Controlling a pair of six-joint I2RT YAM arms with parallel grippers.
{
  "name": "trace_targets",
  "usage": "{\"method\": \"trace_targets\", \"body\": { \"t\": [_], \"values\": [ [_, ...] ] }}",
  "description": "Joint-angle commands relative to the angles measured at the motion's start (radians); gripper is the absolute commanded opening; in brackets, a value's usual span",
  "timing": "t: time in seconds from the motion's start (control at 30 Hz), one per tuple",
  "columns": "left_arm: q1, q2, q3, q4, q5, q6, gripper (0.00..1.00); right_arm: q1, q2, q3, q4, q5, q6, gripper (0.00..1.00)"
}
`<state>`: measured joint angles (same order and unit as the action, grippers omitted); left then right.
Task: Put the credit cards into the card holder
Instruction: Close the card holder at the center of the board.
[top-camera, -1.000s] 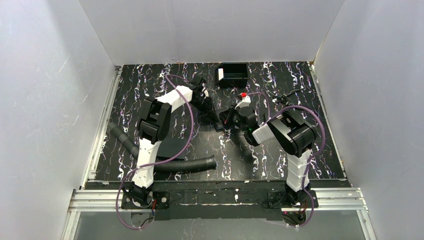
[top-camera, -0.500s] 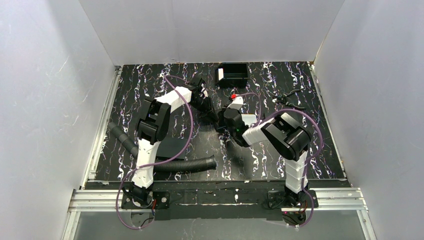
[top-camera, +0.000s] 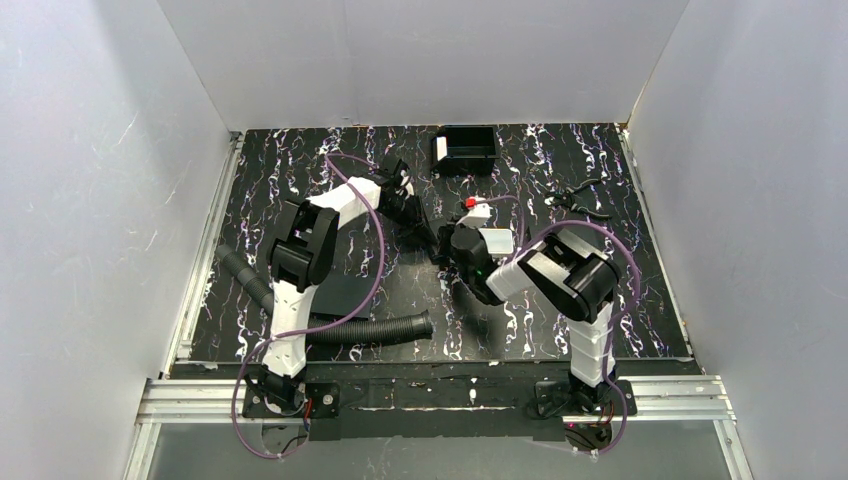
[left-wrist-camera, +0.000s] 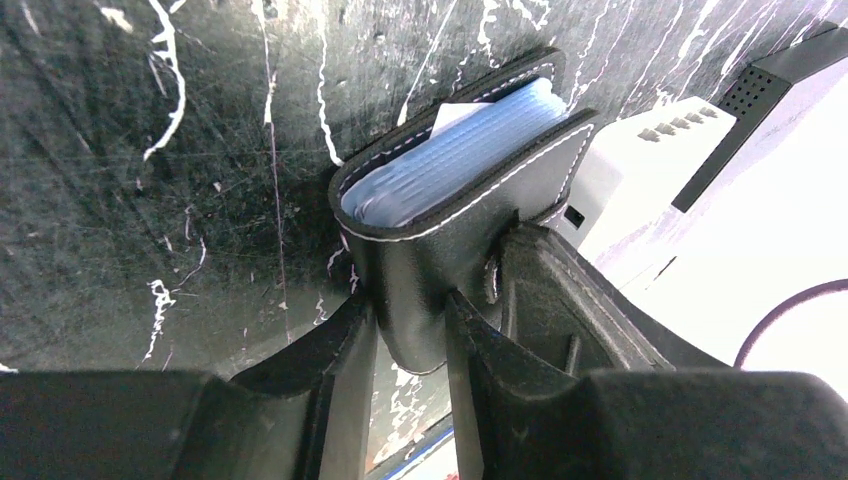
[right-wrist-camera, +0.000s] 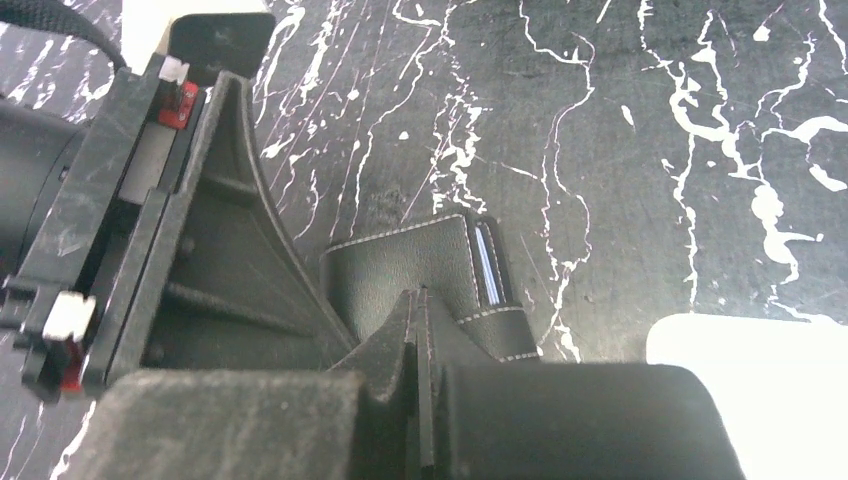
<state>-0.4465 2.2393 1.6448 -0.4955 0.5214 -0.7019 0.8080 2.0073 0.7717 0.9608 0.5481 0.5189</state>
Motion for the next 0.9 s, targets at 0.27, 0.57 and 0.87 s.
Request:
{"method": "trace_targets", "body": {
  "t": [0.27,0.57,0.87],
  "values": [
    [-0.034,0.062,-0.050,0.019,-0.086,0.012,0.26,0.021,0.190,-0.170,-0.264,-0.302,-0.064,0.01],
    [-0.033,0.022,-0.028,-0.033,-0.121,0.078,0.29,0.014,0.003,-0.191,-0.418,-0.142,-0.063,0.11],
    [0.030,-0.116,-0.011,-0.094,-0.067,0.146,0.40,-0.069,-0.203,0.148,-0.959,-0.291,-0.117,0.51]
  ]
}}
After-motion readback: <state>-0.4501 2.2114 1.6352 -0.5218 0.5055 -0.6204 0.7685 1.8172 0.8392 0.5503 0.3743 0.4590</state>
